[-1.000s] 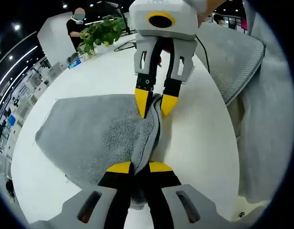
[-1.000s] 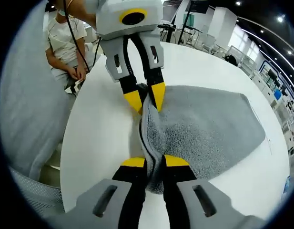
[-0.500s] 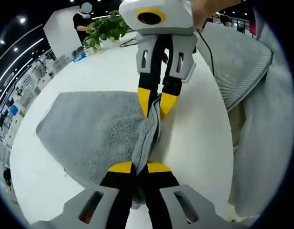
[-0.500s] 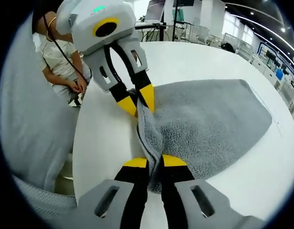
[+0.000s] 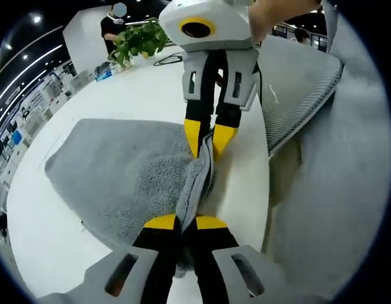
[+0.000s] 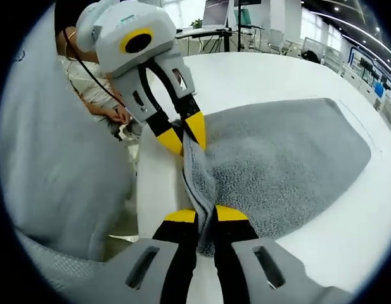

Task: Fold the towel on the table until its edges align and the towel forms a compact rectangular stack.

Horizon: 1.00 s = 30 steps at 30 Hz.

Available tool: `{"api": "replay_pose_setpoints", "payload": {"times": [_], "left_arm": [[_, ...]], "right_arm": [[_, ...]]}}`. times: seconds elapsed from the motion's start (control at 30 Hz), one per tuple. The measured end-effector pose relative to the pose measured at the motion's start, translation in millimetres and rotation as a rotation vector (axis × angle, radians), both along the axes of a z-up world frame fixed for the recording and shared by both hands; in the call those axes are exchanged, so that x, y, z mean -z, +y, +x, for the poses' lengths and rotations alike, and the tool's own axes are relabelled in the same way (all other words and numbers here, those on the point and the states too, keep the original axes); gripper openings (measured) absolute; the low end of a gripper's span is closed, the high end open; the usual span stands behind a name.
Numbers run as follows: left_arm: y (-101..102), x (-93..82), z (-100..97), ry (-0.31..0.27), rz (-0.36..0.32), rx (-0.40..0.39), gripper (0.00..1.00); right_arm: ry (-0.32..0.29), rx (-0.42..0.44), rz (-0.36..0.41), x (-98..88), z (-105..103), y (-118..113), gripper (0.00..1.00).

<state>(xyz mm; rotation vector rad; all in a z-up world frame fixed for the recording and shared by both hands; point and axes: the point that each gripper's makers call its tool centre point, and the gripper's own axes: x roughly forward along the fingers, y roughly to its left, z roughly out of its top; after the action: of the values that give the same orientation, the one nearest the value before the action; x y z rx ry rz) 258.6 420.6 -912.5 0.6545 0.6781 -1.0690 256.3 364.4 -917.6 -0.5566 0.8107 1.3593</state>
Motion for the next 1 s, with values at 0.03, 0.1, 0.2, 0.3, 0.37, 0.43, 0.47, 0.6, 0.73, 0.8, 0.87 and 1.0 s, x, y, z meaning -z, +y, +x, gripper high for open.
{"api": "replay_pose_setpoints", "payload": {"times": [0.03, 0.1, 0.2, 0.3, 0.37, 0.43, 0.47, 0.6, 0.73, 0.8, 0.87, 1.0], "left_arm": [[0, -0.1, -2.7, 0.004, -0.003, -0.001, 0.08], [-1, -0.3, -8.1, 0.01, -0.003, 0.005, 0.08], [-2, -0.6, -12.3, 0.012, 0.0, 0.01, 0.08], [-2, -1.0, -13.6, 0.0, 0.007, 0.009, 0.08], [-2, -1.7, -13.6, -0.045, 0.018, 0.022, 0.07], [-1, -3.7, -14.7, -0.047, 0.018, 0.019, 0.07], [-1, -5.4, -13.9, -0.044, 0.015, 0.009, 0.07], [0, -10.0, -16.3, -0.045, 0.026, 0.012, 0.07], [2, -21.5, -15.5, -0.063, 0.023, 0.012, 0.07], [4, -30.3, -12.1, -0.069, 0.005, -0.001, 0.07], [4, -41.2, -6.9, -0.093, -0.019, -0.018, 0.07], [4, -59.3, 1.1, -0.126, -0.025, -0.002, 0.07]], "right_arm": [[0.003, -0.001, 0.001, 0.2, -3, 0, 0.06], [0.007, -0.003, 0.001, 0.3, -9, 0, 0.06], [0.005, -0.004, 0.0, 0.6, -13, -1, 0.06], [0.007, 0.005, 0.001, 1.4, -13, 0, 0.06], [0.032, 0.056, 0.004, 0.5, -11, 0, 0.06], [0.017, 0.045, -0.005, -0.2, -11, 1, 0.06], [-0.006, 0.026, -0.014, -0.7, -12, 0, 0.05], [-0.027, 0.001, -0.023, -7.4, -18, 2, 0.05], [-0.025, 0.009, -0.003, -16.2, -16, 2, 0.06], [-0.016, 0.023, 0.019, -25.6, -13, 3, 0.06], [-0.017, 0.035, 0.041, -38.1, -9, 3, 0.05], [-0.032, 0.053, 0.072, -55.0, 3, 1, 0.05]]}}
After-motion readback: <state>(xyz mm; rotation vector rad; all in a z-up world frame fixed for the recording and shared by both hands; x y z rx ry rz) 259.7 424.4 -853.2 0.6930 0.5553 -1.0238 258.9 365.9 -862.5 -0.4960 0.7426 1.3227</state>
